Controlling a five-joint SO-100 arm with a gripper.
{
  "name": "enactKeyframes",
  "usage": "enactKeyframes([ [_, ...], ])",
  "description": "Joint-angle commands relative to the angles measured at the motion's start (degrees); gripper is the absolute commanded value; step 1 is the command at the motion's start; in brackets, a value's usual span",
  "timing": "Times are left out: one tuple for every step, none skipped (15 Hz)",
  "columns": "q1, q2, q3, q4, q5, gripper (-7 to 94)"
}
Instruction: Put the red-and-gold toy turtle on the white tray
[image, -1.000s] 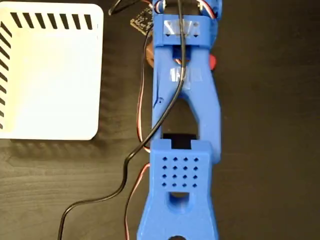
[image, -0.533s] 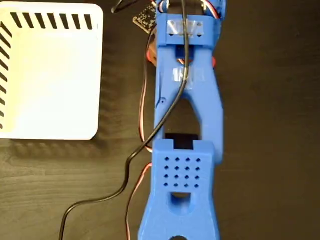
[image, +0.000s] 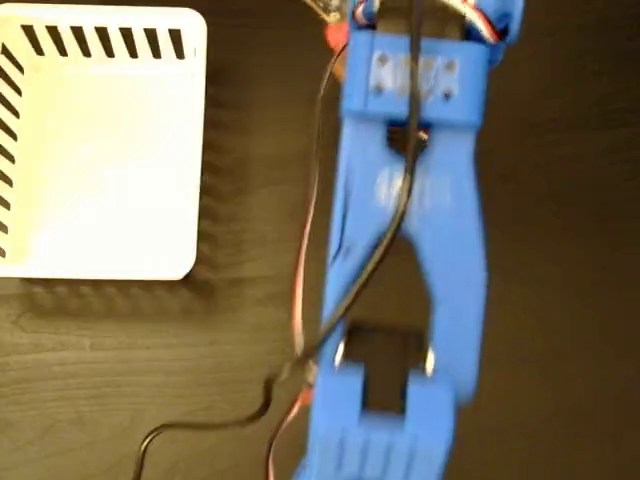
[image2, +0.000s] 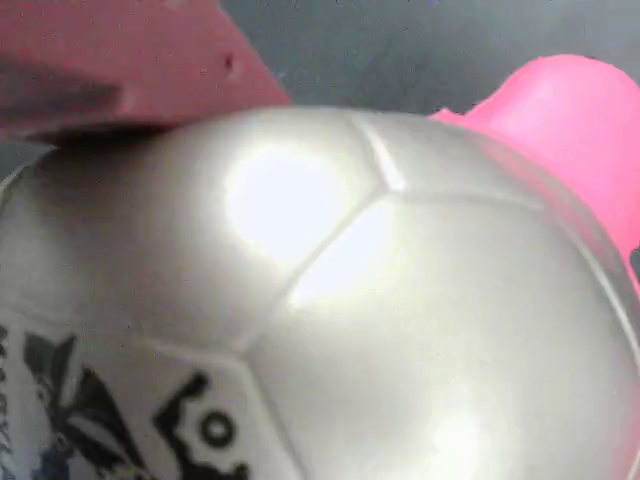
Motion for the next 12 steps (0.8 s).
enactKeyframes([
  [-2.1,13.1,2.4,-0.1,-1.7,0],
  [-5.4,14.9,4.1,0.4,-3.4,0],
  [-9.8,16.0,5.2,1.4,-4.7,0],
  [-14.3,16.4,5.9,2.2,-5.4,0],
  [-18.6,16.3,6.2,2.4,-6.6,0],
  [-22.2,15.6,6.2,1.8,-8.2,0],
  [-25.2,13.6,5.9,1.6,-11.6,0],
  [-27.2,11.3,4.7,0.4,-15.7,0],
  [-28.6,9.5,4.4,-2.4,-19.4,0],
  [-29.4,6.9,2.5,-3.9,-22.2,0],
  [-30.0,4.2,0.3,-4.4,-23.9,0],
  [-30.4,1.9,-2.1,-3.2,-24.9,0],
])
